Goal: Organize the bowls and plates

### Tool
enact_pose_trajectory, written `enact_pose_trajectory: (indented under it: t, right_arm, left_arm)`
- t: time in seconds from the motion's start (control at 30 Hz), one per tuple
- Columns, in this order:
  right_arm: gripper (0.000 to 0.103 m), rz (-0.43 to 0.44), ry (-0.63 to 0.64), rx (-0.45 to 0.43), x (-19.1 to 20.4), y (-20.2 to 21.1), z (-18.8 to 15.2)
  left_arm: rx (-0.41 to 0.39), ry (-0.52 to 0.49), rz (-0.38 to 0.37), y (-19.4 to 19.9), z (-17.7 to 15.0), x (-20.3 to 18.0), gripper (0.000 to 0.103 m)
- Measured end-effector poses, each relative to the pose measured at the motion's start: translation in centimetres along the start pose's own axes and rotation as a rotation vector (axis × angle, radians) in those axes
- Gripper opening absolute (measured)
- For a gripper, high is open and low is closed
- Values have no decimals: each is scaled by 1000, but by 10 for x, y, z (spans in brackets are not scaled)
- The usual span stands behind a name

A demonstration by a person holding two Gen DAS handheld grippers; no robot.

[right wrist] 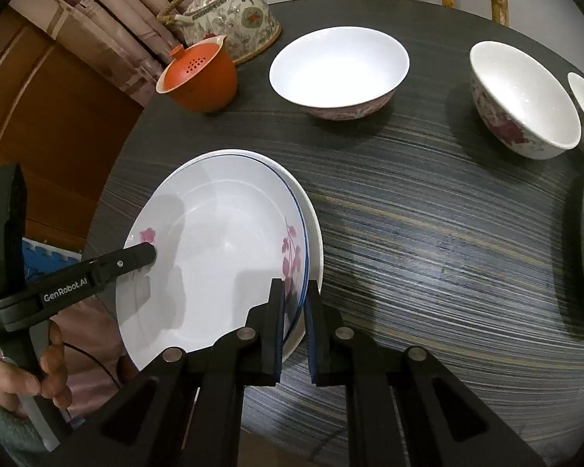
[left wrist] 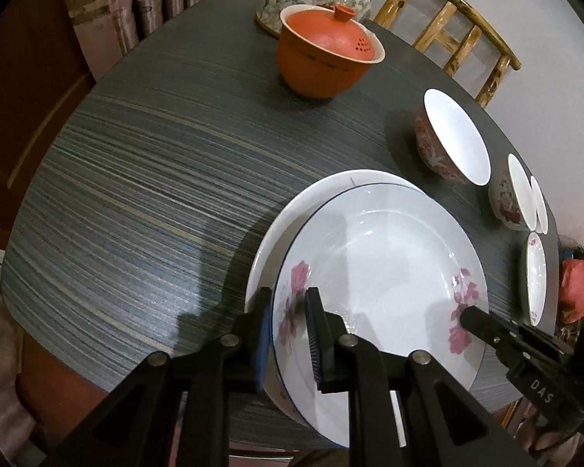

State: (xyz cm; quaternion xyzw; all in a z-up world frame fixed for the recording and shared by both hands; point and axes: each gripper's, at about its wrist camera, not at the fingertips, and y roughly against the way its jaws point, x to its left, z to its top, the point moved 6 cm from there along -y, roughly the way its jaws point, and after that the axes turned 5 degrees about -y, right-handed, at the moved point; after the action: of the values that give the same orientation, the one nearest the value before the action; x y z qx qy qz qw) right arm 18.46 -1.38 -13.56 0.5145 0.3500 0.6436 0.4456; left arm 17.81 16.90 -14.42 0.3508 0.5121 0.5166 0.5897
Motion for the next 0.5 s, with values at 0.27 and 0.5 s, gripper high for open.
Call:
enact_pose_trajectory:
  t: [0.27,0.5]
  right_arm:
    - [12,-8,0,-6,0,0,2]
    - [13,-34,20,-7,1,-1,3]
  left_arm:
    - [16,-6,-4,-1,0,1,17]
    - [21,-14,5,-5,0,-2,18]
